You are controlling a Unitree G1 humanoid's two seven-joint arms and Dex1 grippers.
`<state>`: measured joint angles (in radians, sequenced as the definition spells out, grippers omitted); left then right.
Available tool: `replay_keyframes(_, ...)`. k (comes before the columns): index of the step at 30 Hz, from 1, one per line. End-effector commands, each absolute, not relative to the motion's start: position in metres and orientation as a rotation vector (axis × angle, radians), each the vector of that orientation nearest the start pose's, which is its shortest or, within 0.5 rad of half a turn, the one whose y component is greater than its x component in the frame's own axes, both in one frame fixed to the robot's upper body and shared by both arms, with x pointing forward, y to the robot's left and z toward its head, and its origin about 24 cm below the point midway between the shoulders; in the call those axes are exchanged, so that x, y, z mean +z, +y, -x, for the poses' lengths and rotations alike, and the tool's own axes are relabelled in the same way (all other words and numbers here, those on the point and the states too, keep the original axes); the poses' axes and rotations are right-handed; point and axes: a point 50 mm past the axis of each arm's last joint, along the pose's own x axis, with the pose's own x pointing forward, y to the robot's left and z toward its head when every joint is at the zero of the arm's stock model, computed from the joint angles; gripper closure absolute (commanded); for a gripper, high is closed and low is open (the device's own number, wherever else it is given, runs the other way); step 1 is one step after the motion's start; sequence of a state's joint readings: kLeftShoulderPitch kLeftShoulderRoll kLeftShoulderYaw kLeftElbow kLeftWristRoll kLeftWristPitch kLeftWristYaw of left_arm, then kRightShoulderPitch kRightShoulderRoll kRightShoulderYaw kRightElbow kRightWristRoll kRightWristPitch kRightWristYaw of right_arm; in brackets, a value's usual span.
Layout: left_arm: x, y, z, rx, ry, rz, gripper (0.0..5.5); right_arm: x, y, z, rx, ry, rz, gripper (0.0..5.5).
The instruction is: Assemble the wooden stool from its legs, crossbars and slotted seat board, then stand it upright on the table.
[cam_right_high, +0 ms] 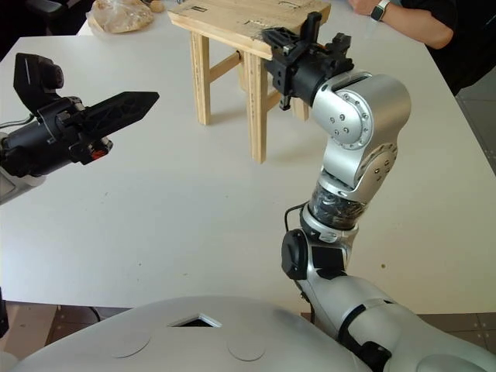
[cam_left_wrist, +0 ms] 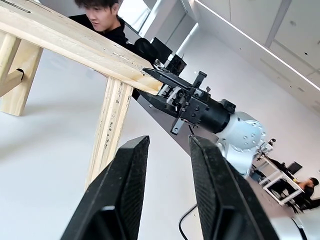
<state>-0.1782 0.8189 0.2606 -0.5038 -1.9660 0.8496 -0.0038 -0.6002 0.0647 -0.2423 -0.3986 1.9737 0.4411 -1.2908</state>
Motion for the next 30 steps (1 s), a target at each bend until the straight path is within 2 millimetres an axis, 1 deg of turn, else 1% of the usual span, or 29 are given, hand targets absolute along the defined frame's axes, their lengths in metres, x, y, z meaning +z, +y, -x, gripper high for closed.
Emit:
replay_keyframes(1, 0.21, 0.169, -0.211, -0.916, 0.311, 0.661, 4.01, 0.189, -0.097, -0.263, 0.253, 0.684, -1.052, 4.1)
replay_keyframes(3, 0.206, 0.168, -0.211, -0.881, 0.347, 0.638, 4.01, 0.173, -0.099, -0.259, 0.244, 0.701, -0.92, 4.1)
replay_keyframes(4, 0.201, 0.168, -0.211, -0.856, 0.378, 0.636, 4.02, 0.165, -0.101, -0.257, 0.229, 0.712, -0.891, 3.74)
replay_keyframes(5, 0.196, 0.169, -0.212, -0.831, 0.403, 0.635, 4.02, 0.158, -0.105, -0.256, 0.192, 0.72, -0.877, 3.59)
replay_keyframes(6, 0.188, 0.17, -0.212, -0.801, 0.43, 0.627, 4.02, 0.153, -0.108, -0.255, 0.176, 0.724, -0.865, 3.27)
replay_keyframes(7, 0.182, 0.172, -0.213, -0.776, 0.454, 0.613, 4.02, 0.15, -0.111, -0.255, 0.162, 0.728, -0.864, 3.07)
replay_keyframes(8, 0.176, 0.174, -0.213, -0.75, 0.47, 0.589, 4.02, 0.147, -0.113, -0.254, 0.15, 0.738, -0.869, 2.94)
replay_keyframes(11, 0.166, 0.18, -0.215, -0.699, 0.486, 0.548, 4.02, 0.138, -0.114, -0.253, 0.142, 0.791, -0.887, 2.42)
replay_keyframes(12, 0.166, 0.182, -0.216, -0.695, 0.482, 0.537, 4.02, 0.138, -0.114, -0.252, 0.146, 0.799, -0.899, 2.29)
replay_keyframes(15, 0.166, 0.185, -0.22, -0.688, 0.463, 0.502, 4.02, 0.151, -0.114, -0.258, 0.185, 0.756, -0.924, 1.78)
replay_keyframes(17, 0.162, 0.188, -0.219, -0.694, 0.459, 0.421, 4.02, 0.161, -0.117, -0.263, 0.232, 0.693, -0.908, 1.5)
replay_keyframes(18, 0.157, 0.19, -0.219, -0.687, 0.458, 0.372, 4.02, 0.167, -0.122, -0.265, 0.258, 0.632, -0.865, 1.33)
replay_keyframes(19, 0.149, 0.195, -0.217, -0.666, 0.45, 0.297, 4.02, 0.168, -0.132, -0.267, 0.266, 0.582, -0.802, 1.33)
replay_keyframes(20, 0.137, 0.202, -0.217, -0.624, 0.424, 0.181, 4.02, 0.169, -0.145, -0.267, 0.264, 0.507, -0.718, 1.33)
replay_keyframes(21, 0.125, 0.212, -0.216, -0.578, 0.418, 0.102, 4.02, 0.163, -0.16, -0.266, 0.259, 0.479, -0.591, 1.33)
replay_keyframes(22, 0.112, 0.223, -0.216, -0.531, 0.418, 0.011, 4.02, 0.153, -0.18, -0.265, 0.219, 0.484, -0.541, 1.33)
replay_keyframes(24, 0.091, 0.246, -0.221, -0.393, 0.417, -0.096, 4.02, 0.13, -0.214, -0.268, 0.098, 0.482, -0.37, 1.33)
replay_keyframes(25, 0.081, 0.255, -0.226, -0.332, 0.4, -0.163, 4.02, 0.118, -0.227, -0.271, 0.033, 0.475, -0.293, 1.33)
replay_keyframes(26, 0.07, 0.262, -0.231, -0.27, 0.392, -0.196, 4.02, 0.108, -0.233, -0.274, 0.013, 0.47, -0.219, 1.33)
replay_keyframes(27, 0.058, 0.265, -0.239, -0.229, 0.371, -0.259, 4.02, 0.094, -0.235, -0.28, -0.02, 0.463, -0.147, 1.33)
replay_keyframes(28, 0.044, 0.267, -0.247, -0.186, 0.364, -0.318, 3.85, 0.08, -0.233, -0.286, -0.034, 0.451, -0.072, 1.3)
replay_keyframes(29, 0.033, 0.266, -0.256, -0.145, 0.355, -0.311, 3.76, 0.066, -0.228, -0.292, -0.045, 0.459, -0.036, 1.3)
replay_keyframes(30, 0.025, 0.263, -0.265, -0.128, 0.334, -0.34, 3.58, 0.056, -0.222, -0.298, -0.046, 0.456, -0.023, 1.3)
